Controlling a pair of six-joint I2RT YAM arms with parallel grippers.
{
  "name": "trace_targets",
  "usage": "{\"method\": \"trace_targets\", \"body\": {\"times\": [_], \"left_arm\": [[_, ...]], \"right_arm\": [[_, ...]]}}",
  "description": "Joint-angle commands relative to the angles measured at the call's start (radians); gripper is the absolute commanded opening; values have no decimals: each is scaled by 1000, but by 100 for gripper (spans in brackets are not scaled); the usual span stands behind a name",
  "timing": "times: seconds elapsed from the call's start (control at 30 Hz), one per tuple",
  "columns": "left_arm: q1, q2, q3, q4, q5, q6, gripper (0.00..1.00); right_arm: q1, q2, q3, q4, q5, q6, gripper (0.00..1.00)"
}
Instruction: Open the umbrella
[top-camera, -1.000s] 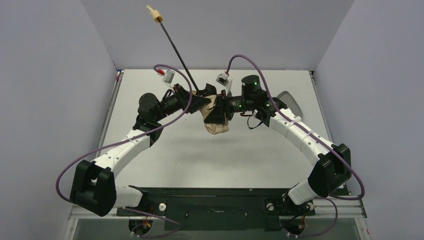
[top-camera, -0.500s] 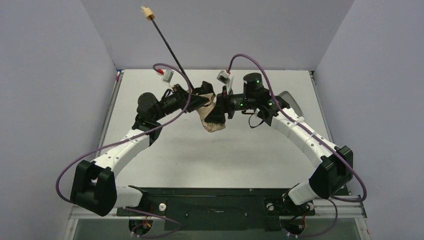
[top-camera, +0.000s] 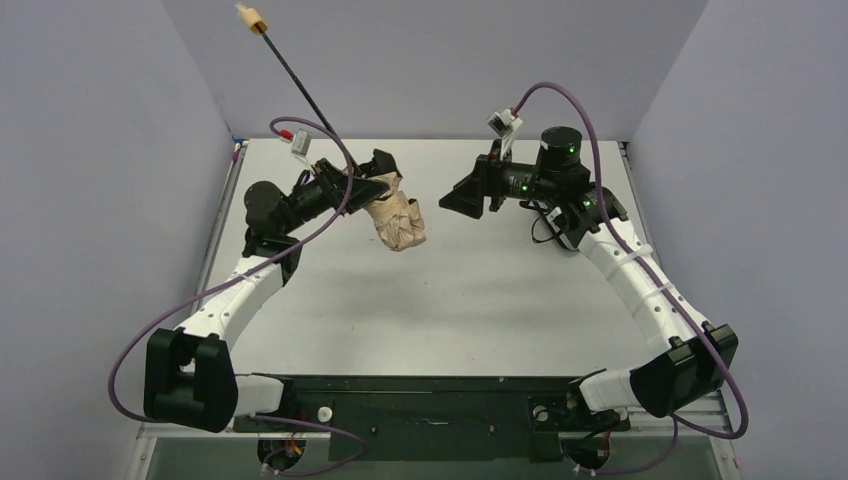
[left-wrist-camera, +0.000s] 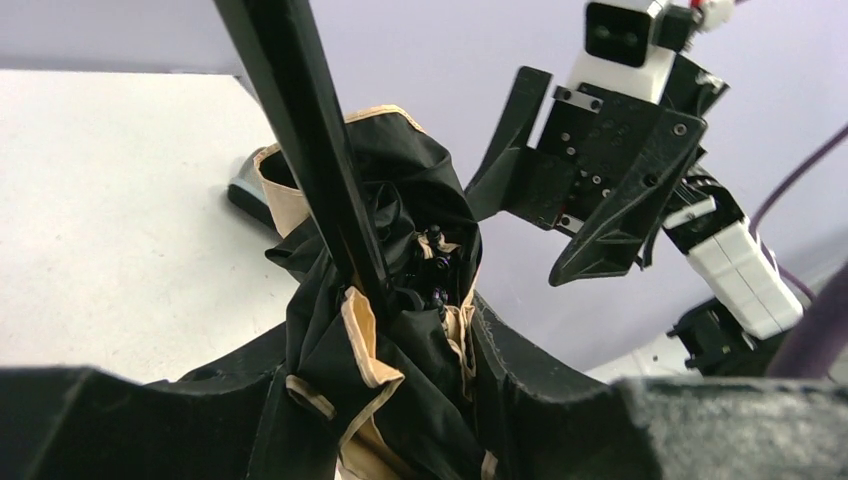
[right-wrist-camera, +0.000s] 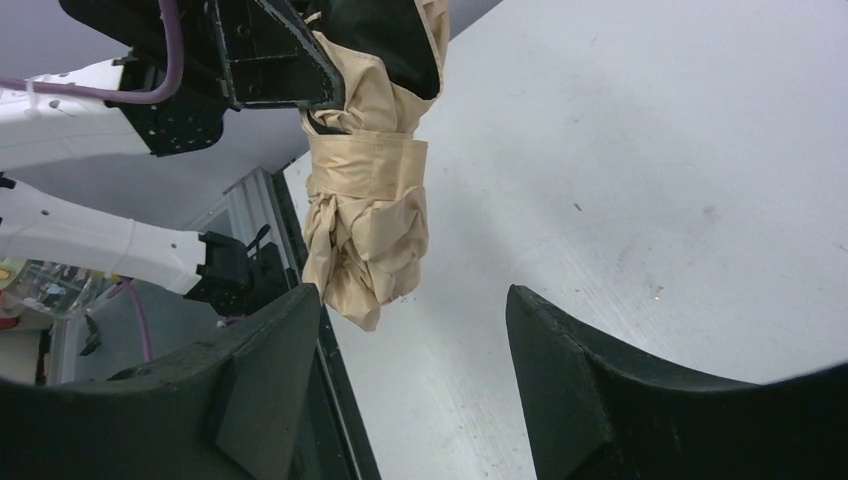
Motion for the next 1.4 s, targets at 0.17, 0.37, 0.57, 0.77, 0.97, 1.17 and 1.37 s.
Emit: {"method": "trace_targets", "body": {"times": [0.17,0.37,0.57,0.77,0.97,1.17,1.37], "left_arm": [[-46,-52,80,226,183,64,0],[-88,-53,140,247,238,102,0],[-119,-46,174,241,275,126,0],[-137,-47,166,232,286,136,0],[-143,-48,163,229,280,145,0],[-126,-71,150,87,160,230,0],[-146,-150,154,-299,-176,510,0]], "right_arm": [[125,-16,46,54,-11,-12,72],[172,-19,3,42,-27,-80,73],[176,-26,-19,152,-66,-27,48],[176,-45,-36,242,-140,-30,40],[177,-52,-32,203,-141,-59,15],[195,-66,-4,27,-59,-178,0],[223,-90,36,-154,162,-326,0]]}}
